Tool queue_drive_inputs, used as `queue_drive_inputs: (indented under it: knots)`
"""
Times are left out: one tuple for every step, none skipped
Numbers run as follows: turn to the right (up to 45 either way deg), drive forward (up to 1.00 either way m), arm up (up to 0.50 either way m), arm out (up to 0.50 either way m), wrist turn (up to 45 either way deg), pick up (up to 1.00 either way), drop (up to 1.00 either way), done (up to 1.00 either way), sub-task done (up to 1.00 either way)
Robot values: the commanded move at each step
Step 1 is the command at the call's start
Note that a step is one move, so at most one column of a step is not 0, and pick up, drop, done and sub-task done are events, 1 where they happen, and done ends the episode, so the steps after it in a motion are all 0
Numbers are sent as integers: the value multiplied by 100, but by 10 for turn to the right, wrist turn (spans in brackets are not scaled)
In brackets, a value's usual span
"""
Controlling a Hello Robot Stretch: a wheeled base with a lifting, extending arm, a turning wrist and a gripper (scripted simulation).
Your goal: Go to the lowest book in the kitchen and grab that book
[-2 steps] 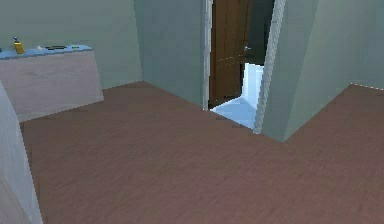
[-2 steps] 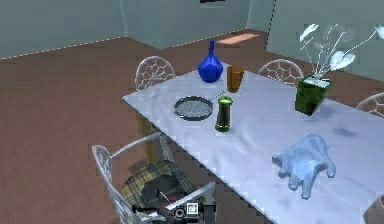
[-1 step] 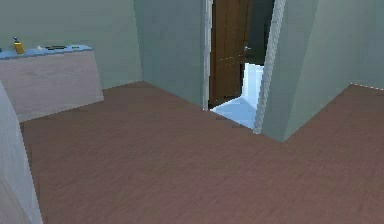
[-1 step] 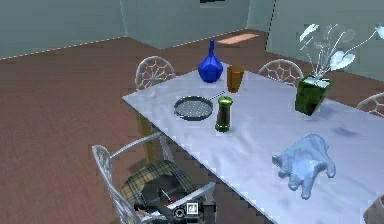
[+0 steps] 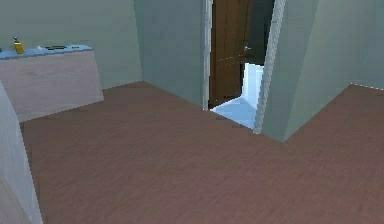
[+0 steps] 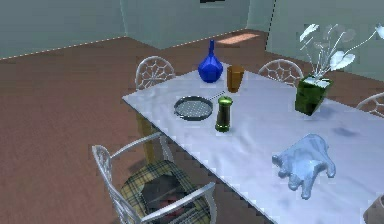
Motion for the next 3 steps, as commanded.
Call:
queue_drive_inputs:
  knots:
    - [0,0,0,0,0,100,0,0,0]
    - [0,0,10,0,0,0,0,0,0]
    - [0,0,0,0,0,0,0,100,0]
